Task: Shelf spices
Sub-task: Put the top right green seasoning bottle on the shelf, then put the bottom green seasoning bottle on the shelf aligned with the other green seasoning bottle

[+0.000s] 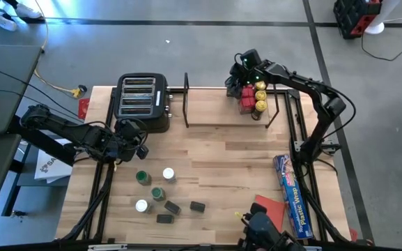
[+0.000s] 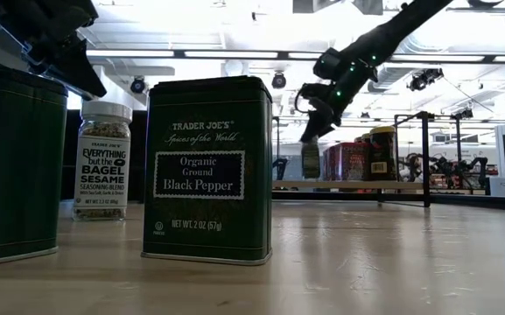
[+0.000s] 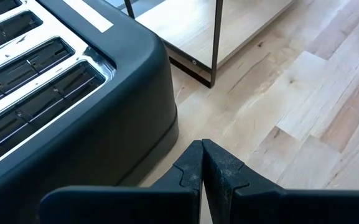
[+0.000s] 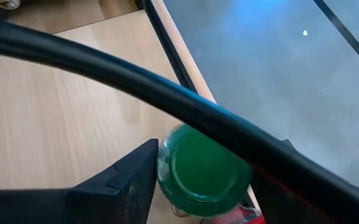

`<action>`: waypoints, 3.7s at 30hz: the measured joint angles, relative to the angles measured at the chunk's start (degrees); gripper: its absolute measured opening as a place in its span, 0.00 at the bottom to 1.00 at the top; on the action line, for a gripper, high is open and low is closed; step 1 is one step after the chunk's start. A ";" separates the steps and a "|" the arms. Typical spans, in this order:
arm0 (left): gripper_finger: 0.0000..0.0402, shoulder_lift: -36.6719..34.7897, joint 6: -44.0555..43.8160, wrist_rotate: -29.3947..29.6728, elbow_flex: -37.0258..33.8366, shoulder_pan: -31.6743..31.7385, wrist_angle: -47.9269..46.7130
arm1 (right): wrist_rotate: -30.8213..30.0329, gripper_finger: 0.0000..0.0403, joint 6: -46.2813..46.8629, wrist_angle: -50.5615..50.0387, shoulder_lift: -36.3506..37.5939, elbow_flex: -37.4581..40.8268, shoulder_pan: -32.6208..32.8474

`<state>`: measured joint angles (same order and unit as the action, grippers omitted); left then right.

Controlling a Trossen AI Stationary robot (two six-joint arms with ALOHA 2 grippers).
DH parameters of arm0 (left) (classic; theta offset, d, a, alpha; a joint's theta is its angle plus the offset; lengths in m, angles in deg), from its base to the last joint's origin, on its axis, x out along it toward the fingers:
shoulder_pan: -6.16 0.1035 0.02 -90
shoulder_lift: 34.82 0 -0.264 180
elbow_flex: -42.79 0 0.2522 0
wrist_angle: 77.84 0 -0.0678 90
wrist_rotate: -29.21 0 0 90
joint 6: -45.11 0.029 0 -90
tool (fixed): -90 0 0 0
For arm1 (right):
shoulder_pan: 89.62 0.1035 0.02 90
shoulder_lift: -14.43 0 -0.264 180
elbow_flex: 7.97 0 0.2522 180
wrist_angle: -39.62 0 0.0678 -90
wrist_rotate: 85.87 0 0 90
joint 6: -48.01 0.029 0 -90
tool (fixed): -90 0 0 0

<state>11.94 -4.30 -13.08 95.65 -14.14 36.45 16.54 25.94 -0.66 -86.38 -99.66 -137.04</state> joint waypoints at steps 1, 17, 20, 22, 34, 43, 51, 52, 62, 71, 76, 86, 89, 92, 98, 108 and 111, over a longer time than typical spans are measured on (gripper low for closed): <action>0.01 0.00 -0.01 0.00 0.00 -0.01 0.00 | 0.02 0.57 -0.04 -0.10 0.00 0.00 0.02; 0.01 0.00 0.02 0.00 0.00 0.00 0.00 | -4.10 0.58 0.46 1.12 1.02 0.00 0.26; 0.01 0.00 0.05 0.00 0.00 -0.02 0.00 | -4.44 0.58 0.79 1.10 2.66 0.00 0.89; 0.01 0.02 0.05 -0.13 0.00 -0.01 0.00 | -4.75 0.58 1.03 1.13 4.59 0.00 2.10; 0.01 0.02 0.07 -1.07 0.00 -0.02 0.12 | -5.90 0.58 4.21 2.00 12.57 -0.02 25.70; 0.01 0.00 0.09 -0.85 0.00 -0.02 1.06 | -4.00 0.58 10.25 19.37 1.33 -0.02 47.76; 0.01 0.02 0.09 -2.89 0.00 -0.55 2.14 | -1.95 0.58 18.15 48.89 -12.04 -0.02 57.35; 0.01 0.02 0.09 -2.94 -0.01 -0.77 2.23 | -1.82 0.58 19.83 51.33 -13.71 -0.26 57.91; 0.01 0.02 -0.46 -3.02 -0.02 -2.22 2.60 | 0.90 0.58 23.05 29.37 -31.13 -28.14 59.55; 0.01 0.00 -0.46 -2.14 -0.02 -3.21 2.49 | -0.81 0.58 17.52 11.18 -40.98 -46.16 59.76; 0.01 0.00 -0.46 -2.16 -0.02 -3.30 2.48 | -2.78 0.58 17.51 11.15 -41.55 -45.95 59.78; 0.01 0.04 -0.46 -2.12 -0.02 -3.37 2.38 | -2.67 0.58 17.12 11.50 -42.66 -45.72 59.84; 0.01 0.02 -0.46 -2.12 -0.02 -3.39 2.38 | -2.73 0.58 17.09 11.74 -42.67 -45.72 59.95; 0.01 0.06 -0.44 -2.10 -0.02 -3.37 2.42 | -2.69 0.57 17.09 12.13 -42.73 -45.68 59.95; 0.01 0.07 -0.48 -2.08 -0.02 -3.37 2.29 | -2.69 0.48 17.52 13.41 -43.15 -45.68 60.20; 0.01 0.09 -0.89 -2.08 -0.02 -3.39 2.06 | -2.77 0.48 13.91 9.12 -35.16 -45.72 58.71; 0.01 0.09 -0.87 -2.09 -0.02 -3.40 2.07 | -3.34 0.48 11.88 5.56 -28.55 -45.87 57.11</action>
<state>12.03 -5.17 -15.18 95.62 -17.54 38.52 13.19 37.82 4.90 -114.93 -145.53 -79.92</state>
